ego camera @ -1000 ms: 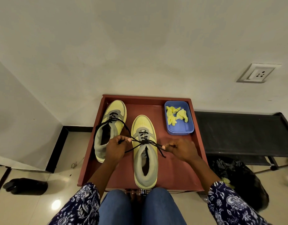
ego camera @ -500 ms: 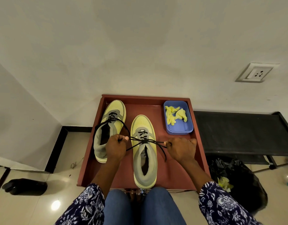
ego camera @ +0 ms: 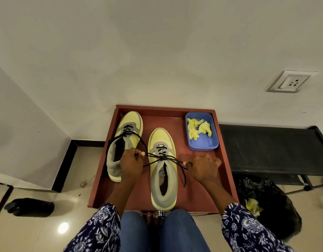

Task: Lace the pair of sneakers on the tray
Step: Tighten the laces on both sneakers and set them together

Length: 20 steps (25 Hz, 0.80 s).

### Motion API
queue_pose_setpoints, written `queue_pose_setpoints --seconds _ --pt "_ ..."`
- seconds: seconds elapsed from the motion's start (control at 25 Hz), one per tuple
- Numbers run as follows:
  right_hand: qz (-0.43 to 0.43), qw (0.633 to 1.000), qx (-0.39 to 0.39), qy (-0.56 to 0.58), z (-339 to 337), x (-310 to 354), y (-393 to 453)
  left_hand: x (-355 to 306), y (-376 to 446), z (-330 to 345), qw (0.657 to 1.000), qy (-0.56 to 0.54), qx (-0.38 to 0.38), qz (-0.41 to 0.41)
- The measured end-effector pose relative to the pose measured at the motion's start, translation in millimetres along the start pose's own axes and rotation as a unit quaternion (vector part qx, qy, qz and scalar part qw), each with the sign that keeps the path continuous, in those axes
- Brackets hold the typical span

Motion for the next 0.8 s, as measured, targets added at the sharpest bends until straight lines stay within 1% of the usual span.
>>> queue_pose_setpoints --seconds 0.08,0.12,0.2,0.24,0.32,0.36,0.44,0.52,0.6,0.68,0.8 --pt "-0.049 0.996 0.040 0.058 9.9 5.3 4.8 -0.4 2.0 4.7 0.999 0.011 0.039 0.023" --pt "-0.086 0.989 0.050 0.106 13.1 10.0 6.1 -0.6 1.7 9.6 0.997 0.014 0.065 0.038" --pt "-0.150 0.975 0.059 0.155 17.0 23.5 9.5 -3.0 -2.0 22.4 0.990 0.040 0.118 0.063" --pt "-0.168 0.966 0.069 0.182 17.9 30.2 9.6 -3.9 -4.3 28.0 0.986 0.073 0.133 0.068" --pt "-0.182 0.940 0.089 0.276 16.3 41.7 8.1 -5.1 -7.5 32.3 0.977 0.150 0.140 0.062" --pt "-0.187 0.934 0.081 0.294 13.5 45.6 8.9 -8.9 -9.7 32.7 0.972 0.181 0.138 0.063" --pt "-0.200 0.944 0.043 0.260 6.3 52.4 10.6 -15.8 -13.4 32.8 0.962 0.229 0.123 0.082" --pt "-0.199 0.953 0.025 0.228 2.8 57.5 11.2 -18.3 -14.8 34.0 0.958 0.237 0.127 0.094" --pt "-0.194 0.956 0.011 0.222 2.5 58.6 12.3 -13.9 -14.8 38.8 0.957 0.221 0.155 0.103" --pt "-0.189 0.955 -0.004 0.227 4.0 57.6 11.3 -9.5 -14.9 43.0 0.955 0.192 0.180 0.135" --pt "-0.184 0.953 -0.023 0.241 3.8 57.2 8.3 -14.6 -17.1 41.8 0.955 0.159 0.171 0.184"
Point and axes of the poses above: each hand's wrist, its own y-axis towards the middle knuckle, its own z-axis out of the palm, x = y × z, the point moved 7 cm from there along y, towards the middle knuckle, and after that the axes turned 10 degrees about x, right-handed, at the moved point
